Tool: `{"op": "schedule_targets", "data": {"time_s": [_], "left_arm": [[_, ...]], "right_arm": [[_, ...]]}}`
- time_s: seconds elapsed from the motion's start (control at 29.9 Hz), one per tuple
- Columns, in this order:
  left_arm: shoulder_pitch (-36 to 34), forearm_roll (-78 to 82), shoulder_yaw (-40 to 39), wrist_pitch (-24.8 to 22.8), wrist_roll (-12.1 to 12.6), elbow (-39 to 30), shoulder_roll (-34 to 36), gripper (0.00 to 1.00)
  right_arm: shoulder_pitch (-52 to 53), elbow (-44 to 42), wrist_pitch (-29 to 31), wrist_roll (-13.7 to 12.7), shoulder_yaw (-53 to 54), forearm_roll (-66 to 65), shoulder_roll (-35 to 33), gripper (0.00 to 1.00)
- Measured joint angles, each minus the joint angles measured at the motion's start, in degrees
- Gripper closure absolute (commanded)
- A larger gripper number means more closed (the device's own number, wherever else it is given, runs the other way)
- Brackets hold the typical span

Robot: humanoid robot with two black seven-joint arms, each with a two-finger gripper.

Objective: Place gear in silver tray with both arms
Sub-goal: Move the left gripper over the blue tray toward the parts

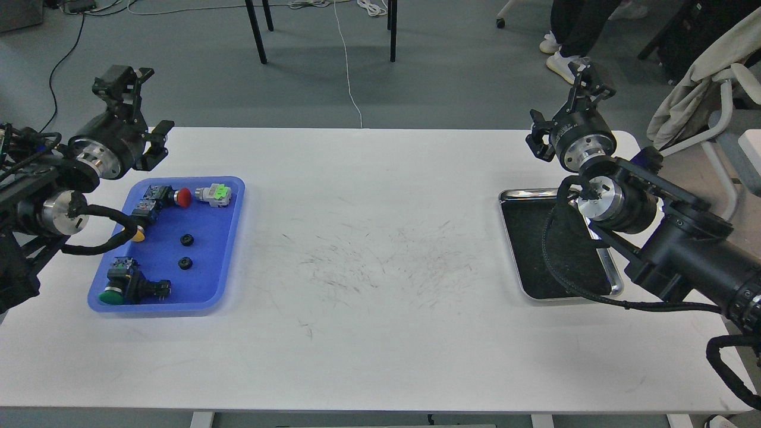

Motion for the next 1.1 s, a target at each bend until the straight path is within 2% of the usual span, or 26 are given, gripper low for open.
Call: {"op": "schedule_targets", "data": {"time_s": [0.3,0.5,0.7,0.9,1.04,1.1], "left_arm": [[-15.0,4.7,27.4,-1.8,1.9,-3.3,1.8,0.01],[-20.3,11.8,39.8,-1.9,2.3,-6.2,1.7,0.01],[-21.4,22.0,42.2,-0.8,1.7,-6.7,2.2,0.02],[-20.9,24.0,42.0,7.4,1.5,-6.8,1.6,0.02],[-20.9,24.5,42.6,7.8,1.5,-6.4,2.2,0.02],[-21.2,25.2,42.7,7.4,0.3,-6.9,2.6,0.02]], "right_arm": [[-0.1,0.0,0.0,0.0,0.1,0.0,0.4,0.01],[0.0,0.1,0.0,0.0,0.1,0.0,0.4,0.01],[-0.2,0.8,0.0,0.1,0.1,0.0,0.4,0.01],[-0.2,1.0,0.0,0.1,0.1,0.0,0.3,0.01],[-0.2,1.1,0.0,0.1,0.1,0.0,0.2,0.01],[-0.2,1.1,0.0,0.1,0.1,0.0,0.2,0.01]]}}
